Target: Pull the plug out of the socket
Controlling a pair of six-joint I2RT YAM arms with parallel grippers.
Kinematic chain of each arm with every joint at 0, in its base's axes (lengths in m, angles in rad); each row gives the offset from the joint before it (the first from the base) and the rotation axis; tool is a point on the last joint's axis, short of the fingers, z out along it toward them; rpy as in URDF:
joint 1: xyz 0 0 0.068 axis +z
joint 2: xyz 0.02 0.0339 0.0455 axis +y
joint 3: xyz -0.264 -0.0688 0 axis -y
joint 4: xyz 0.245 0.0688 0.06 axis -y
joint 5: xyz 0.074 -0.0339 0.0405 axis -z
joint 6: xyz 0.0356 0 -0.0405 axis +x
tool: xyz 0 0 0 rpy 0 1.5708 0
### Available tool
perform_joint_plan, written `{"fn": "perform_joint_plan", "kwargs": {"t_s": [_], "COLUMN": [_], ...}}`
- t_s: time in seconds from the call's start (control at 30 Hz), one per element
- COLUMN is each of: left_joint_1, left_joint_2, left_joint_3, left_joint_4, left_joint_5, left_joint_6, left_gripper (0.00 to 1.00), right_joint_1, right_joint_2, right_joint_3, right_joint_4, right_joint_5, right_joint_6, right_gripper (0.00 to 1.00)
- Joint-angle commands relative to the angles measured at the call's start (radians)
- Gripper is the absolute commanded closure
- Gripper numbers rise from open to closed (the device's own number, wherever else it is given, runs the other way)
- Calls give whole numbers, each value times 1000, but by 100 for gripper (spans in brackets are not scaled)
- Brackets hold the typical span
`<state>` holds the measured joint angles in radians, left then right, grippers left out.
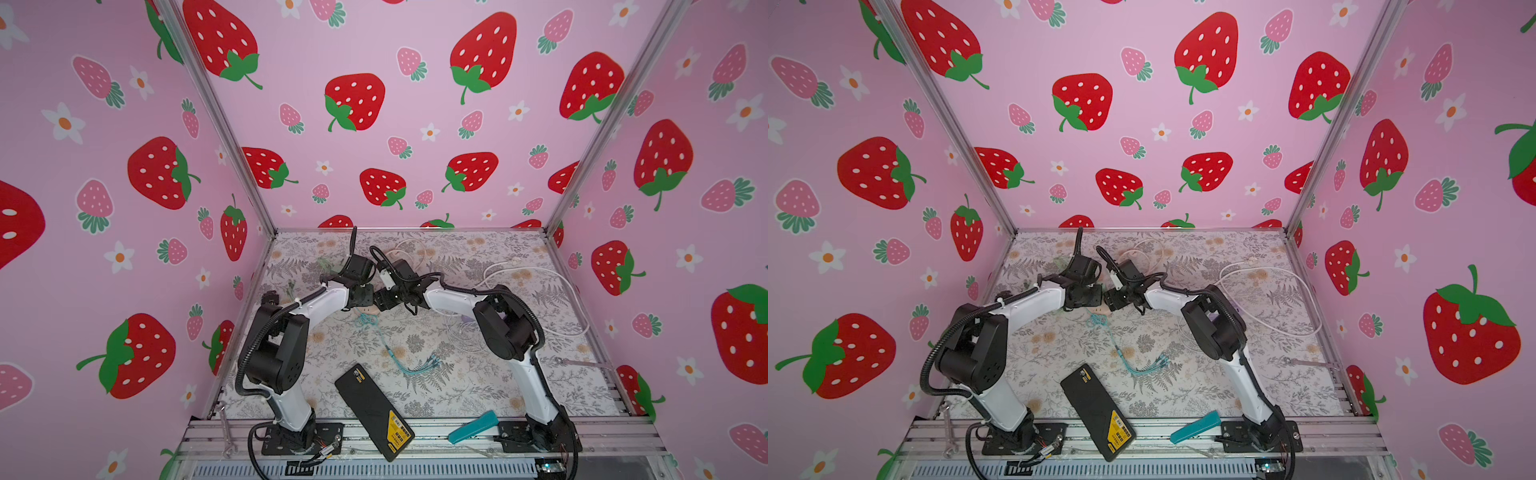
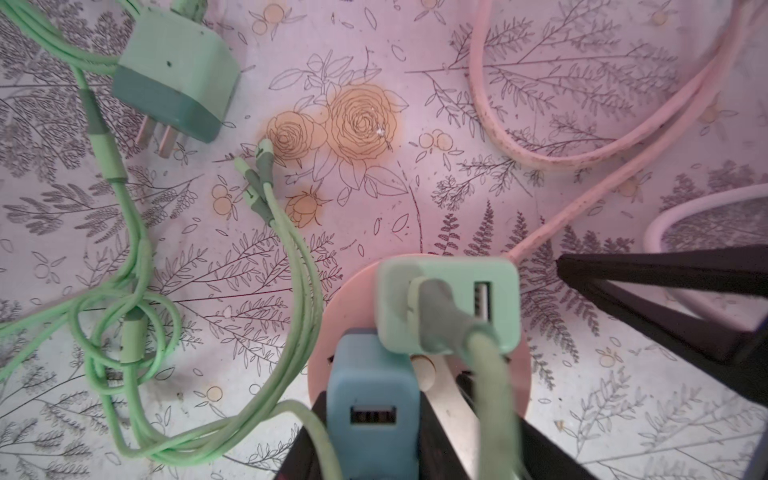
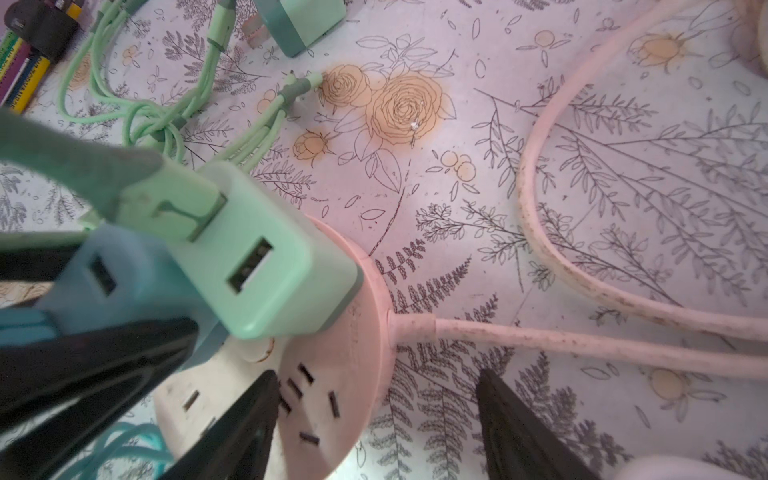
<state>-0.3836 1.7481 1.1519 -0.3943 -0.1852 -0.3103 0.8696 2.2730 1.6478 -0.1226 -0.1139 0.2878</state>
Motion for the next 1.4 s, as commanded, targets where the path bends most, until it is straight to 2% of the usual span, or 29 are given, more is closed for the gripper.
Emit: {"fn": "perform_joint_plan", "kwargs": {"t_s": [0.0, 0.2, 0.53, 0.77, 0.93, 1.2, 1.37], "left_joint_1": [-35, -24, 82, 103, 90, 3, -21], "left_joint_2": [17, -3, -76, -78, -58, -11, 10], "left_joint_3": [48, 26, -49, -61, -37, 52, 75], "left_joint_4": [-74, -34, 42, 57, 30, -97, -115], "left_joint_5": [-17, 64, 302, 364, 328, 84, 61], "left_joint_6": [12, -6, -66, -65, -53, 3, 5], "left_gripper": [93, 93, 92, 92, 92, 90, 90], "right_joint_1": [-10, -10, -12, -12, -11, -12, -11], "right_joint_2": [140, 143, 152, 159, 160, 164, 167], "right_joint_3": [-62, -60, -56, -51, -48, -46, -45], "right_joint_4": [-240, -243, -252, -253, -256, -257, -255], "right_joint_5": [113, 109, 104, 107, 106, 105, 101], "right_joint_6": [-35, -38, -41, -42, -42, -41, -39], "right_gripper": [24, 24, 24, 24, 24, 24, 24]}}
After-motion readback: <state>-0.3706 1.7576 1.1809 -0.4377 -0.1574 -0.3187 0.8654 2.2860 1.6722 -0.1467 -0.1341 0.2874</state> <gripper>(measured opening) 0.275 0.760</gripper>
